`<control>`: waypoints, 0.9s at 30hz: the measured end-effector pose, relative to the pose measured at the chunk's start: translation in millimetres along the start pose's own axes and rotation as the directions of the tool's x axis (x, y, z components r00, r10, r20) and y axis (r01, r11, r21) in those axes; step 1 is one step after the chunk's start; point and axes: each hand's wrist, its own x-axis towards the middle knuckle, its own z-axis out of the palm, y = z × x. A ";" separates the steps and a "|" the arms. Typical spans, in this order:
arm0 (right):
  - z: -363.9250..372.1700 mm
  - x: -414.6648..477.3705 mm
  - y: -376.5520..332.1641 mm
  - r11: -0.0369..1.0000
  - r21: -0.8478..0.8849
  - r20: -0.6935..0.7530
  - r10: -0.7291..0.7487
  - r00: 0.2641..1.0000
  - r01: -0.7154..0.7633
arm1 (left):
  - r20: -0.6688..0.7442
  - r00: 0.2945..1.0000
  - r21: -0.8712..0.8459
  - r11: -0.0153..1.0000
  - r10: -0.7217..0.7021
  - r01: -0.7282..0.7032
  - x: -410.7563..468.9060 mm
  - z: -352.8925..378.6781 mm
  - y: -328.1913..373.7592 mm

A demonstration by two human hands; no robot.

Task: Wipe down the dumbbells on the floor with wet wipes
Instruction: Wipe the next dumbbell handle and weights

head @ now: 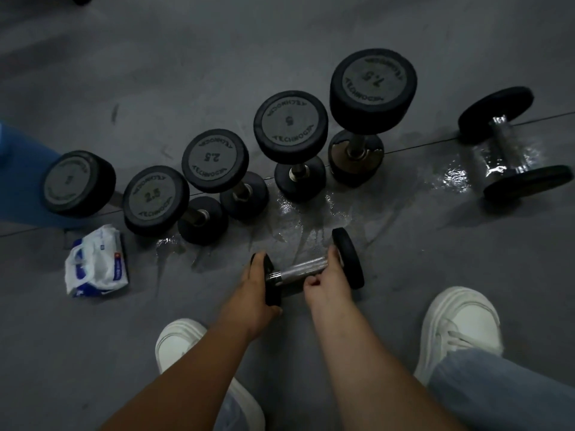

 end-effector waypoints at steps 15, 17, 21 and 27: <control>-18.6 -9.7 3.3 0.997 0.021 0.036 -0.073 0.997 0.072 | 0.008 1.000 0.015 1.000 -0.008 0.008 -4.6 -0.5 5.1; -17.1 -8.1 -1.1 0.997 0.019 0.090 -0.071 0.993 0.069 | 0.011 1.000 0.006 1.000 -0.018 0.018 -1.9 -1.9 4.7; -46.1 -4.6 11.8 0.996 -0.028 0.067 -0.078 0.995 0.080 | 0.014 1.000 -0.016 1.000 -0.002 0.002 -3.5 -4.3 5.5; -36.2 1.7 2.7 1.000 0.006 0.093 -0.001 0.996 0.000 | 0.010 1.000 -0.009 1.000 0.006 -0.006 -1.6 -3.6 2.1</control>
